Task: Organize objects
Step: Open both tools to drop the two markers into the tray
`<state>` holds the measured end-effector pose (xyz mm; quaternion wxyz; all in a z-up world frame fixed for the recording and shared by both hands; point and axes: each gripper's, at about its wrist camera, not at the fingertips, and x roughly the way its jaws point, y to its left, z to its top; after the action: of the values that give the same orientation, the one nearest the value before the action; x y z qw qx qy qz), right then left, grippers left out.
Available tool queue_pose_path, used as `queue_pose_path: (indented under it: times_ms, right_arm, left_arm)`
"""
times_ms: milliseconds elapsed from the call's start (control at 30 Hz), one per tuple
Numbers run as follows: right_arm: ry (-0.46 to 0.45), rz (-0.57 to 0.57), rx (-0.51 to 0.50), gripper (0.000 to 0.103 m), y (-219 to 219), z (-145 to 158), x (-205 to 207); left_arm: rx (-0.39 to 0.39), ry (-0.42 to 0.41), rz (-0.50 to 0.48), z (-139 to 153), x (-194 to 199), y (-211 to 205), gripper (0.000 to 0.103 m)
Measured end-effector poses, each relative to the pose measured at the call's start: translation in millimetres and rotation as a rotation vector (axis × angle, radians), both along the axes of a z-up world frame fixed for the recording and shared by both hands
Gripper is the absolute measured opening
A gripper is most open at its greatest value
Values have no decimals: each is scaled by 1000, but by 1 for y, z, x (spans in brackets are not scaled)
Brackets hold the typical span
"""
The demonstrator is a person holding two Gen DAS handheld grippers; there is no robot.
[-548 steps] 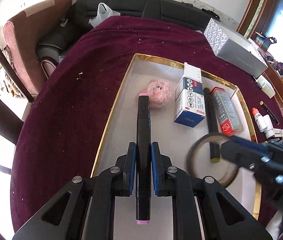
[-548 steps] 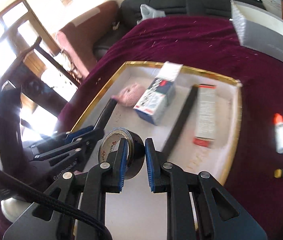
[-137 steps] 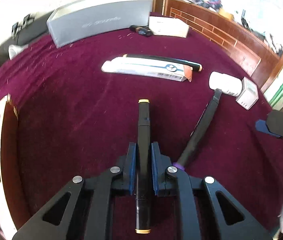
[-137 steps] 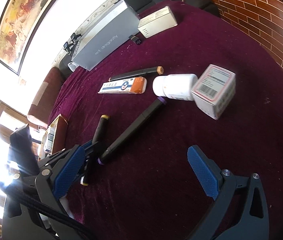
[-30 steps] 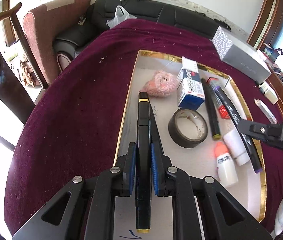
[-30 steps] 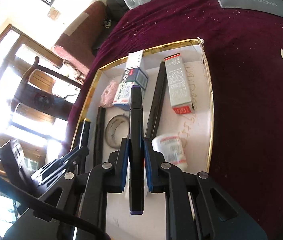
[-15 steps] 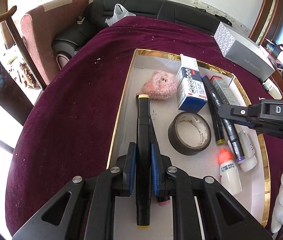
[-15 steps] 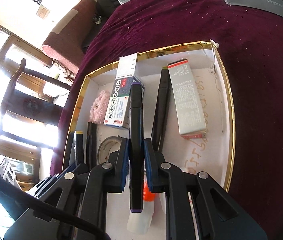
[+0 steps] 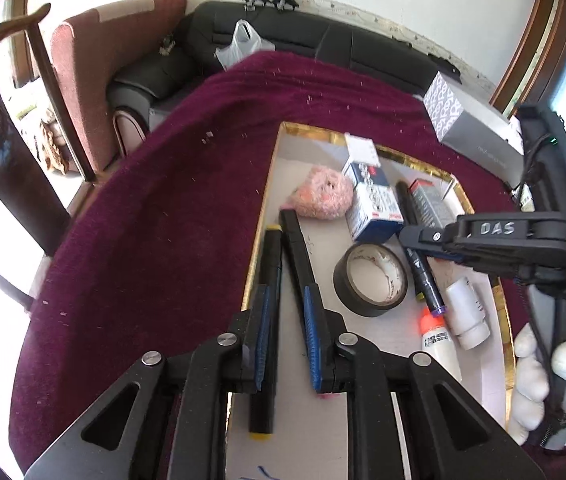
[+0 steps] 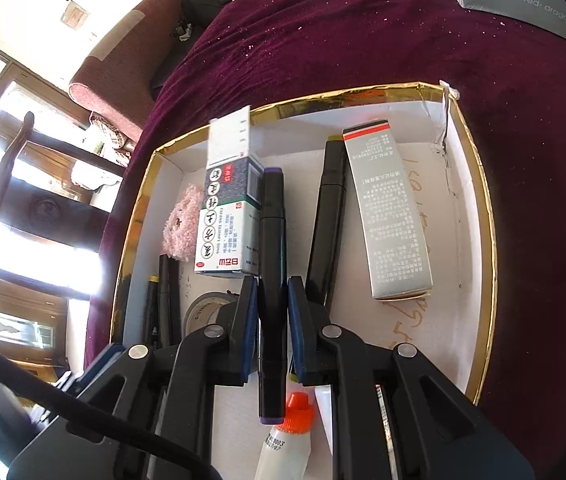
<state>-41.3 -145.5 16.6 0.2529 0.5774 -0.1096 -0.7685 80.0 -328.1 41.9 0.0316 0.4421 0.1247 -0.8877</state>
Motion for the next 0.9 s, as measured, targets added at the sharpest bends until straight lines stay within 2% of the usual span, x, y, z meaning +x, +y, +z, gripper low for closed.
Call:
queue_pose_path:
  times_ms: [100,267,400,567,667,733,900]
  right_arm:
    - [5,3,11,13,-2,1,1]
    - [9,3,28,13,-7,0,2]
    - [14,3,41,17,-12,1,4]
    - [50,-12,30,19,-11,9,8]
    - [92,-11,15,29,-7,22,16]
    - [123,-13,8,46,-2,32,22]
    - [211,-6,5,52,18,57,46]
  left_arm:
    - [15,30,5,8,7,-6,23]
    - [41,70,26,16,17,-14,24]
    - [64,74,48,16,21,-20,34]
    - [85,74,55,17,28,-22,35]
    - [89,81,56,21,33,-20,45]
    - [95,91,53,25,37,-18,47]
    - [107,110,33,36,46,-7,51]
